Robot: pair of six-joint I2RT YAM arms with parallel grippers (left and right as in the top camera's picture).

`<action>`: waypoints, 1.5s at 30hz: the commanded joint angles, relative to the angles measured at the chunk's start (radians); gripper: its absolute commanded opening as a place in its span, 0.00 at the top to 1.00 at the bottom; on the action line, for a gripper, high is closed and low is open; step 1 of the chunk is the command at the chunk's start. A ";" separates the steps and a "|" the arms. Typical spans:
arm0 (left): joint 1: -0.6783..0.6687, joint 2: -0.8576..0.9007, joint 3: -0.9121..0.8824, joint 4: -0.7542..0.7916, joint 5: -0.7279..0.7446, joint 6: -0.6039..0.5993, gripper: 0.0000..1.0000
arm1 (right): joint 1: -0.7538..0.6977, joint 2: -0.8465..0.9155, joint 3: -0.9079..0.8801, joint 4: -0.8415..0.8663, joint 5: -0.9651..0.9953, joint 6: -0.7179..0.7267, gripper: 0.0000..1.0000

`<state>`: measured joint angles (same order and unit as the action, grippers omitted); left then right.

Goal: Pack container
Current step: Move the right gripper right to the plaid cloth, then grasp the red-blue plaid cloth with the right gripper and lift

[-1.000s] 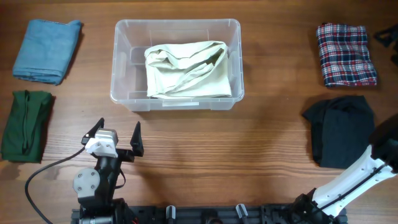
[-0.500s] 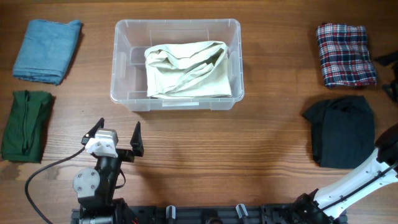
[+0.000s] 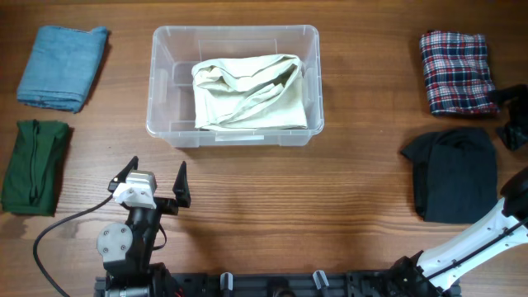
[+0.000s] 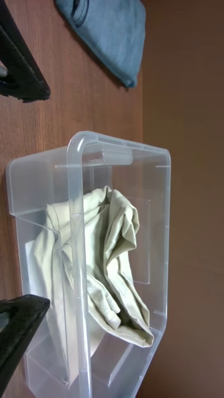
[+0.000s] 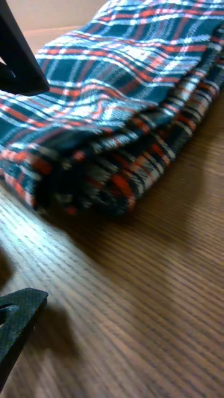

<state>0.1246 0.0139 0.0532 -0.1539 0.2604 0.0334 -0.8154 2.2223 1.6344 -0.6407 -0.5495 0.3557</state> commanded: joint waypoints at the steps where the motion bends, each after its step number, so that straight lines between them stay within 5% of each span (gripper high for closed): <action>1: -0.005 -0.007 -0.006 0.001 0.001 0.015 0.00 | -0.001 0.019 -0.021 0.049 -0.013 0.016 0.00; 26: -0.005 -0.007 -0.006 0.001 0.001 0.015 0.00 | 0.179 0.181 -0.077 0.376 -0.133 0.169 0.01; 28: -0.005 -0.007 -0.006 0.001 0.001 0.015 0.00 | 0.188 0.181 -0.077 0.379 -0.133 0.169 0.09; 33: -0.005 -0.007 -0.006 0.001 0.001 0.015 0.00 | 0.195 0.181 -0.077 0.393 -0.167 0.158 0.59; 37: -0.005 -0.007 -0.006 0.001 0.001 0.015 0.00 | 0.195 0.181 -0.077 0.414 -0.211 0.140 0.83; 45: -0.005 -0.007 -0.006 0.001 0.001 0.015 0.00 | 0.195 0.178 -0.067 0.446 -0.332 0.105 0.96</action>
<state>0.1246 0.0139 0.0532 -0.1535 0.2604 0.0334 -0.6353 2.3577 1.5768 -0.1955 -0.7883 0.4934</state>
